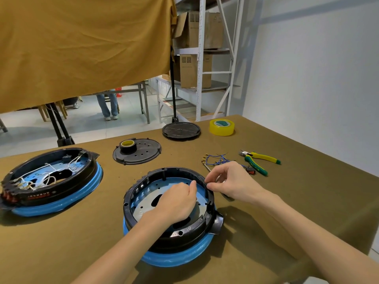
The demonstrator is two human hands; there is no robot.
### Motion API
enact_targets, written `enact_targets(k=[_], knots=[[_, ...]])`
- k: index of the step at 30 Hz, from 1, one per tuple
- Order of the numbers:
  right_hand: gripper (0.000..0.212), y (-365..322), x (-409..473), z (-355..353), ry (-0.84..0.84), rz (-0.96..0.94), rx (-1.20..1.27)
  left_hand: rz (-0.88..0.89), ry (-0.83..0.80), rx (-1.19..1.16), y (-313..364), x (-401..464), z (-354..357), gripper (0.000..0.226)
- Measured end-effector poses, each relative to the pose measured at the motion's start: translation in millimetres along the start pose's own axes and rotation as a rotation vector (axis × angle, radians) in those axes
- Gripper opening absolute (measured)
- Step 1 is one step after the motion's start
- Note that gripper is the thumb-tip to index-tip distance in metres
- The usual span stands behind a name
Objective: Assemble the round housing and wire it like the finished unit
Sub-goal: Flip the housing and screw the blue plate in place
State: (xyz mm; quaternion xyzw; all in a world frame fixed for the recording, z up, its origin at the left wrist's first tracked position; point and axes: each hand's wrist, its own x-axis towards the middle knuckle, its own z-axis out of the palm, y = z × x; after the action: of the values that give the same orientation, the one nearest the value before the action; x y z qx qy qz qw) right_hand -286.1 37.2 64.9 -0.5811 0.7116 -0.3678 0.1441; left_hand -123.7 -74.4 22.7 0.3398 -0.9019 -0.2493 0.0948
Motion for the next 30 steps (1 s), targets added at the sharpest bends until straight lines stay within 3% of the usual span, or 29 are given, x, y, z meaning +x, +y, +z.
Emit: enact_targets(k=[9, 30], knots=[[0.004, 1, -2, -1, 0.011, -0.003, -0.008, 0.002, 0.044, 0.081, 3, 0, 1, 0.038], [0.008, -7, 12, -7, -0.098, 0.009, -0.083, 0.041, 0.035, 0.144, -2, 3, 3, 0.039]])
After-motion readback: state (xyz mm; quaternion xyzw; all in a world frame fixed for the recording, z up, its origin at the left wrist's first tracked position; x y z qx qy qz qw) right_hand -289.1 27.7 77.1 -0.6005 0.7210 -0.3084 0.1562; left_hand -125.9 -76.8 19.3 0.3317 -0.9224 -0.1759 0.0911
